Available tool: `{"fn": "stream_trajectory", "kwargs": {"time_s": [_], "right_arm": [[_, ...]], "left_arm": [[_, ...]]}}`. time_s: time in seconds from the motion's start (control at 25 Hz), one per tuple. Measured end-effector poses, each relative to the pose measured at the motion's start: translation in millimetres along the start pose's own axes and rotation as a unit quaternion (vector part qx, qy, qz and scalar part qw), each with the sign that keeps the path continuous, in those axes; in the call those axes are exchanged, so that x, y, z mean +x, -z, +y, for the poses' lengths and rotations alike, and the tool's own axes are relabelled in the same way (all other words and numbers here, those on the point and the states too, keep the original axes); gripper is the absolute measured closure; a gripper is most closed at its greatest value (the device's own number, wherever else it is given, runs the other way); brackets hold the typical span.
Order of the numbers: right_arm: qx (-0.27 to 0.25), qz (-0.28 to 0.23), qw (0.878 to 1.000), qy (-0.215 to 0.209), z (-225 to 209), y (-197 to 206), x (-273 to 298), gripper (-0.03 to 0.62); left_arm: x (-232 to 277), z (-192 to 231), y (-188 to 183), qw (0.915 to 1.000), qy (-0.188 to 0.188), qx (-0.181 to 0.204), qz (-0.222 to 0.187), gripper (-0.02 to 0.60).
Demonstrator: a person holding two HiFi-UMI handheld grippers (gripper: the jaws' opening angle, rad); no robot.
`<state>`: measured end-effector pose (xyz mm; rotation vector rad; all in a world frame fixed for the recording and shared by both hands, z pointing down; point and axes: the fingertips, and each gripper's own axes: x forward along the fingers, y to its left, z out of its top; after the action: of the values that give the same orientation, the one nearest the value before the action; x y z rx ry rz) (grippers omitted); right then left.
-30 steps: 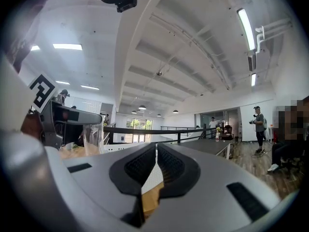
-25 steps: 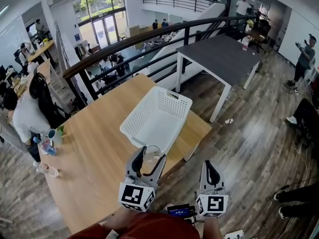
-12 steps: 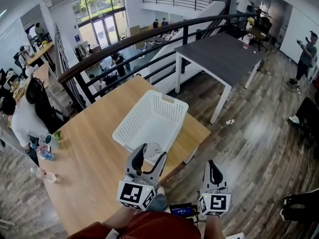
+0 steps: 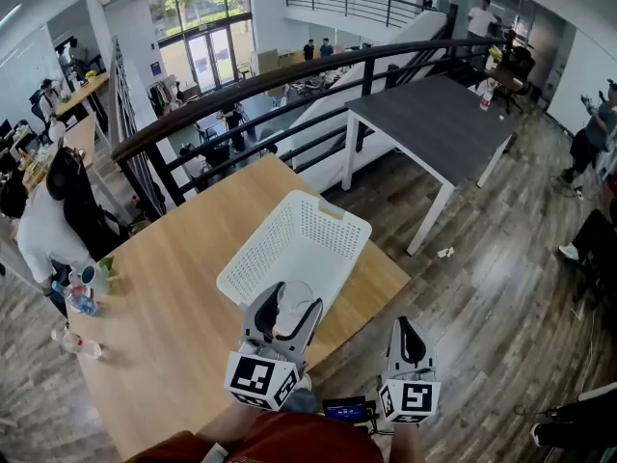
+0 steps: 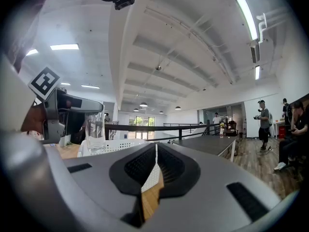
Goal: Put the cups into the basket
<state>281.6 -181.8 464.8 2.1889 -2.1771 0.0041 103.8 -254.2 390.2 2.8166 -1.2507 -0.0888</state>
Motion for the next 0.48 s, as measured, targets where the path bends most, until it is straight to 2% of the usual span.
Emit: {"fn": "stream_trajectory", "kwargs": {"time_s": [0.48], "right_arm": [[-0.015, 0.002, 1.000, -0.008, 7, -15, 64, 0.579]], "left_arm": [[46, 42, -2, 0.9999, 0.009, -0.003, 0.005, 0.298]]}}
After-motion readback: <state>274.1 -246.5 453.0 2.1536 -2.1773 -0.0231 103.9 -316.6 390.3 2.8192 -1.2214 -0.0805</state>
